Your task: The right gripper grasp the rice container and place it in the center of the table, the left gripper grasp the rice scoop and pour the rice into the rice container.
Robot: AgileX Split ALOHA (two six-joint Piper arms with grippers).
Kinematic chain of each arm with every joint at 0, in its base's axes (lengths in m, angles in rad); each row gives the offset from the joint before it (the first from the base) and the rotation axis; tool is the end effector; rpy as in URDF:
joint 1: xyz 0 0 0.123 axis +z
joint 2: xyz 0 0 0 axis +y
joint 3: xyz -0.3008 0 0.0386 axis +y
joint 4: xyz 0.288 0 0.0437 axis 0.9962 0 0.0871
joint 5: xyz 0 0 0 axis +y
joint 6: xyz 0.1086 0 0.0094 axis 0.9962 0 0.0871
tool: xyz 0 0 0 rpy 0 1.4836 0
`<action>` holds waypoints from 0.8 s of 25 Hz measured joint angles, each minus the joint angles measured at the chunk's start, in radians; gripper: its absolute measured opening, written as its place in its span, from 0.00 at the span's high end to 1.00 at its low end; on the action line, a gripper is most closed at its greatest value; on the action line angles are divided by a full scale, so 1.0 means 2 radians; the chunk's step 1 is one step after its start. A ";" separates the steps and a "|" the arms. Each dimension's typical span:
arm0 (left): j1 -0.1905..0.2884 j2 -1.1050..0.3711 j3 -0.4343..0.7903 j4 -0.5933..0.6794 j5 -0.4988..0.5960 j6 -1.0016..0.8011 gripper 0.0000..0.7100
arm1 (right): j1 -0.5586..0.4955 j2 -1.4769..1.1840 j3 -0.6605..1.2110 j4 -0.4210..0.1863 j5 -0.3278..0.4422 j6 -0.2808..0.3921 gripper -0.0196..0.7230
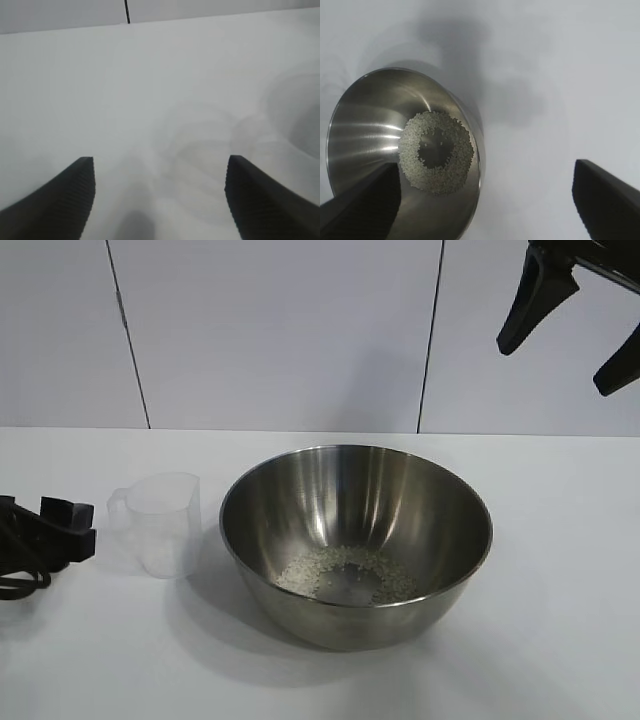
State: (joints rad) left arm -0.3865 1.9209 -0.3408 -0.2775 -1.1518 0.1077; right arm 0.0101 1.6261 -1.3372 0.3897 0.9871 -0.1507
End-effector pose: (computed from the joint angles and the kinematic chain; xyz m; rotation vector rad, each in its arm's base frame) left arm 0.2690 -0.0800 0.0671 0.1935 1.9050 -0.0218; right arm 0.3852 0.0385 0.2865 -0.0098 2.7029 0.4626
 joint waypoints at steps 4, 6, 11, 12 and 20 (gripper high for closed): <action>0.000 -0.050 0.000 0.000 0.000 0.000 0.25 | 0.000 0.000 0.000 0.000 0.000 0.000 0.11; 0.000 -0.084 0.000 0.000 0.000 -0.002 0.25 | 0.000 0.000 0.000 0.000 0.000 0.000 0.11; 0.000 -0.183 -0.013 0.001 0.077 -0.018 0.25 | 0.000 0.000 0.000 0.000 0.000 0.000 0.11; 0.000 -0.203 -0.024 0.007 0.126 -0.019 0.25 | 0.000 0.000 0.000 0.000 0.000 0.000 0.11; 0.000 -0.286 -0.192 0.056 0.558 -0.041 0.18 | 0.000 0.000 0.000 0.000 0.000 0.000 0.11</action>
State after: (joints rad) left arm -0.3865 1.3492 -0.7249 -0.1652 -0.0355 0.0258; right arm 0.0101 1.6261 -1.3372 0.3897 0.9871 -0.1507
